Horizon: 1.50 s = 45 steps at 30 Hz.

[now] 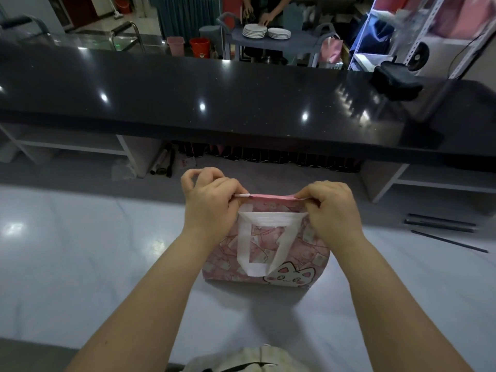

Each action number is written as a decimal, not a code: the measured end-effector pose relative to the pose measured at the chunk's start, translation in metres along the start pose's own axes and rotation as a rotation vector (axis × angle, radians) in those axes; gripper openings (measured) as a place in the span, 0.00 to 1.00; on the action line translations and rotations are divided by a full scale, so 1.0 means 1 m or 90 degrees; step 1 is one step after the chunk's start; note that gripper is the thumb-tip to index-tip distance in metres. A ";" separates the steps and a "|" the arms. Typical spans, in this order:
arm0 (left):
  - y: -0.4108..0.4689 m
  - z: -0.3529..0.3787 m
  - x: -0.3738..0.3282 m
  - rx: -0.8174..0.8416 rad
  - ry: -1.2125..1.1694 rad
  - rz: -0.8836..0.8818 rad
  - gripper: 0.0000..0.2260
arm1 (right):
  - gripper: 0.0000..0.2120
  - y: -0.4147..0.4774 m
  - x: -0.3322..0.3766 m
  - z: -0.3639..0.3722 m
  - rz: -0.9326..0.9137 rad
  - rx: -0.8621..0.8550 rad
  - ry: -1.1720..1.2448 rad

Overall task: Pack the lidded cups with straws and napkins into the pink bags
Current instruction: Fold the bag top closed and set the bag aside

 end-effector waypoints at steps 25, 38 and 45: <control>-0.025 -0.019 0.062 -0.045 -0.157 -0.117 0.10 | 0.13 -0.035 -0.053 0.010 0.191 -0.099 0.261; -0.105 0.018 0.069 0.010 -0.573 -0.459 0.20 | 0.32 -0.102 -0.040 0.048 0.330 -0.019 0.589; -0.132 0.022 0.074 0.000 -0.646 -0.519 0.09 | 0.24 -0.163 -0.053 0.063 0.398 -0.022 0.607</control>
Point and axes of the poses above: each hand's wrist, its own y-axis towards the middle knuckle, its own z-axis out of the palm, x = y × z, the point moved 4 cm from there along y, towards the middle knuckle, and after that the axes turned 6 degrees about -y, right-handed, at the moved point
